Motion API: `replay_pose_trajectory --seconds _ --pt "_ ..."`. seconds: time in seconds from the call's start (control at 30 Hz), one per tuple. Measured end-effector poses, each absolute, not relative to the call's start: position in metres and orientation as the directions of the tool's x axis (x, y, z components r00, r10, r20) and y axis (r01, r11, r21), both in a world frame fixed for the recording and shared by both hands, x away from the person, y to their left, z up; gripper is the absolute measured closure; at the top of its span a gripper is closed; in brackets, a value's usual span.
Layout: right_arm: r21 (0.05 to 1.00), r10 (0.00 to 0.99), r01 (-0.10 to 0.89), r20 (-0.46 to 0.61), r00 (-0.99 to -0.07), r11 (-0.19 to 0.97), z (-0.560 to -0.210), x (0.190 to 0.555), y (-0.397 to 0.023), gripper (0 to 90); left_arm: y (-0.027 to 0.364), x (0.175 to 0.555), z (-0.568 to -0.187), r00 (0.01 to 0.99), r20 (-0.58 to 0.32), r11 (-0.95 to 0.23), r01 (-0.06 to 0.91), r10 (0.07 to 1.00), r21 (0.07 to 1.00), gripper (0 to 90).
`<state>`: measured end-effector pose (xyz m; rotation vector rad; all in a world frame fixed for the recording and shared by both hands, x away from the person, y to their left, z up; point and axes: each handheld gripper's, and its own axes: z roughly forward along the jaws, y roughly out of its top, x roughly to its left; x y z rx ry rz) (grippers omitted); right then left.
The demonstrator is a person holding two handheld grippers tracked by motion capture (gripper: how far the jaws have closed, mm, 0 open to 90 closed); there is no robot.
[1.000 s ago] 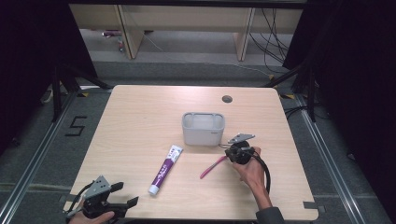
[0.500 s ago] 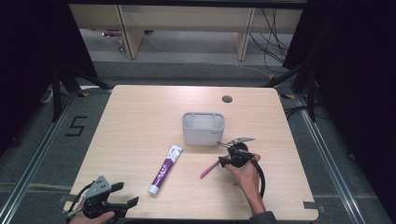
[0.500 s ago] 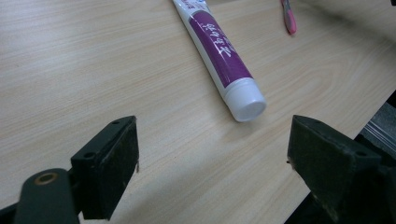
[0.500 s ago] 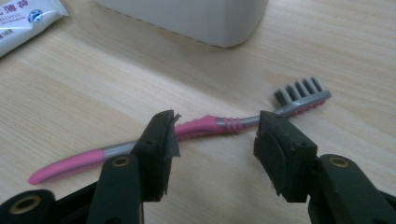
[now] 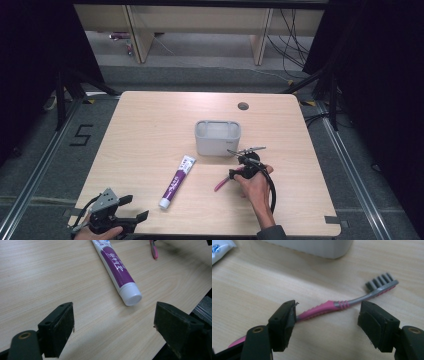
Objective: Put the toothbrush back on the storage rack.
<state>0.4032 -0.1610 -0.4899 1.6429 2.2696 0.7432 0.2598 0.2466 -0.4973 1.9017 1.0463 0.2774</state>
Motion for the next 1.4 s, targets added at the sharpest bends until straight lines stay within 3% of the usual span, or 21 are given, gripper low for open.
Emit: replay_pose_trajectory --seconds 0.43,0.87,1.1,1.4 --pt "0.392 0.952 0.896 0.129 -0.278 0.209 -0.472 0.418 -0.154 27.5 0.245 0.26 -0.497 0.625 -0.215 -0.223 0.545 0.751 0.808 16.1" --pt "0.352 0.939 0.891 0.078 -0.334 0.288 -0.473 0.423 -0.141 30.5 0.245 0.26 -0.495 0.627 -0.214 -0.214 0.536 0.749 0.817 16.2" --pt "0.316 0.955 0.918 0.092 -0.282 0.241 -0.472 0.427 -0.143 31.3 0.244 0.26 -0.495 0.629 -0.213 -0.218 0.535 0.748 0.816 16.1" --pt "0.286 0.958 0.924 0.058 -0.28 0.253 -0.476 0.43 -0.14 32.1 0.244 0.26 -0.494 0.628 -0.211 -0.216 0.532 0.749 0.818 16.2"
